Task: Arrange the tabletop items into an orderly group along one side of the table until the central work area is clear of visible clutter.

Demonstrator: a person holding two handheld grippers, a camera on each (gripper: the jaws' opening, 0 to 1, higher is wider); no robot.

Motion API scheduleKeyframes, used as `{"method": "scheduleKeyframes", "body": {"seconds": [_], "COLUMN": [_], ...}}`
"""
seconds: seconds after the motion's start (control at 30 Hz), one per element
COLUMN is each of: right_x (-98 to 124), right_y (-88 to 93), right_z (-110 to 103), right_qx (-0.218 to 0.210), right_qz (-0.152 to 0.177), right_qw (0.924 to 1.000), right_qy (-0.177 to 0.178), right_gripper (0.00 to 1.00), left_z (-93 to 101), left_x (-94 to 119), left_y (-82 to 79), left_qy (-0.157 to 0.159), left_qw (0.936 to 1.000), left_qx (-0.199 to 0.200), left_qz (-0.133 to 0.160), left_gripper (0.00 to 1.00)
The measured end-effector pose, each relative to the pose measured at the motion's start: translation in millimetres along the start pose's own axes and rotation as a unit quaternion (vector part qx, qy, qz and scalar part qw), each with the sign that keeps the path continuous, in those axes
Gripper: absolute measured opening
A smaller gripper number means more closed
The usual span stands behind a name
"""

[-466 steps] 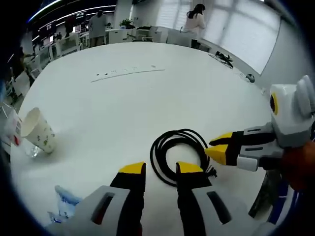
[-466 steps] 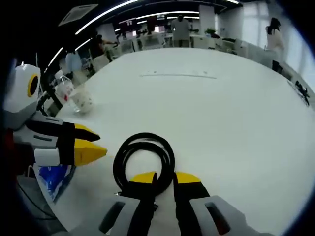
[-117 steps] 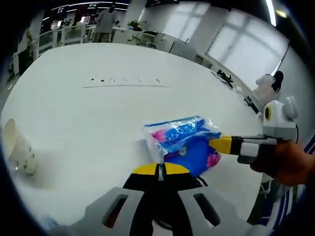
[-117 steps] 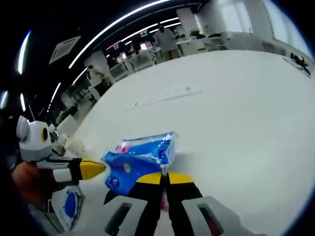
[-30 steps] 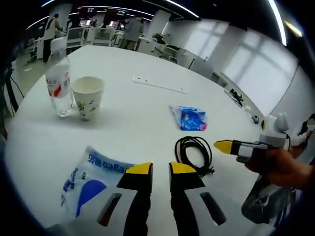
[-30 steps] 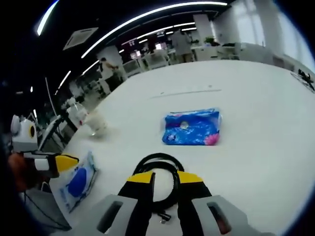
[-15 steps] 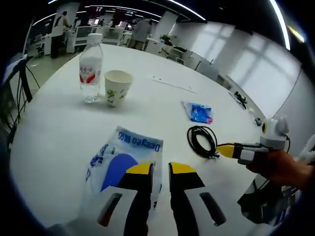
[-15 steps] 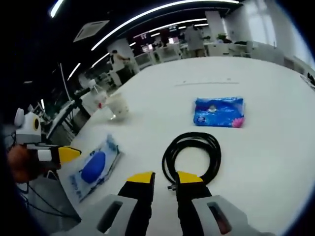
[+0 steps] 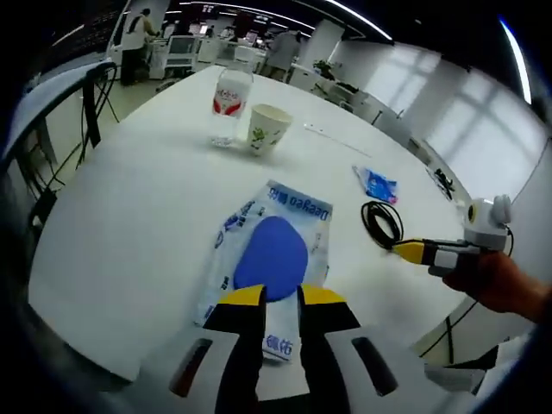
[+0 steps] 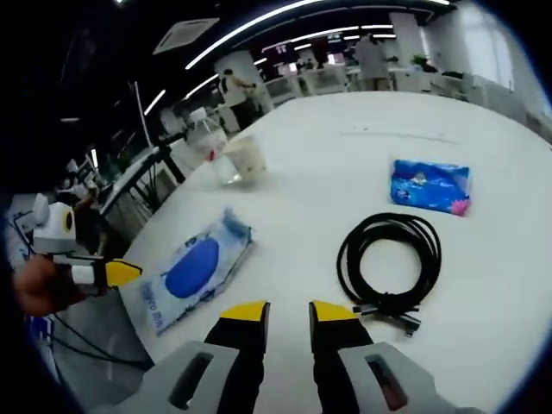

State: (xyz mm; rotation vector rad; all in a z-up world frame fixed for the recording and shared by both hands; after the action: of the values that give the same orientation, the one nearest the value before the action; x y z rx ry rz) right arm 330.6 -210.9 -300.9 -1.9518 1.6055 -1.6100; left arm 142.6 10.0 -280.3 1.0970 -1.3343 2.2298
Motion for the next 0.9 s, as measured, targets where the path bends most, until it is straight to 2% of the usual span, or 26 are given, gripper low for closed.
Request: {"method": "scheduleKeyframes", "body": {"seconds": [0.23,0.37,0.4,0.47,0.57,0.6,0.9], "right_x": [-11,-20,-24,-29,-36,-38,-53], "right_y": [-8.1,-12.0,-14.3,-16.3,-17.4,-17.8,-22.8], "right_z": [-6,-10,-12,-15,-21,-23,-33], "right_qx": [0.011,0.017,0.022,0.030,0.039,0.042,0.059], "right_qz": [-0.016,-0.032,-0.040,-0.050,-0.065,-0.069,-0.095], "right_qw": [0.9996,0.9986,0.9979,0.9969,0.9950,0.9945,0.9903], "right_qy": [-0.022,-0.039,-0.045,-0.052,-0.065,-0.067,-0.082], "right_gripper": [0.22,0.31,0.34,0.40,0.47,0.48,0.53], "left_z": [-2.3,-6.6,-13.0,-11.7,-9.3,-5.7,-16.0], "left_x": [18,19,14,17,23,27,21], "left_y": [11.6,20.3,23.2,27.0,30.8,31.5,39.2], "left_qy": [-0.015,-0.016,-0.016,-0.012,-0.013,-0.015,-0.011], "left_qw": [0.9996,0.9990,0.9983,0.9968,0.9957,0.9957,0.9912], "left_qx": [0.024,0.034,0.046,0.068,0.080,0.079,0.118], "left_qz": [-0.008,-0.025,-0.033,-0.041,-0.045,-0.046,-0.059], "left_gripper": [0.15,0.27,0.30,0.36,0.37,0.38,0.44]}}
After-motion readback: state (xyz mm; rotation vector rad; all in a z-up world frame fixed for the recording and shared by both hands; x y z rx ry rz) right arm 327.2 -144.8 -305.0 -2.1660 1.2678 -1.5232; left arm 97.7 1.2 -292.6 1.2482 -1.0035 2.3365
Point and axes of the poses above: the point that each gripper's makers call its tool centre point, and the gripper's own axes: x roughly backward along the fingers, z roughly to its right, y roughly out of its underside, the point moved 10 cm from there along x, roughly backward along the fingers, and after that the axes turned 9 degrees about -y, right-handed, at the moved point
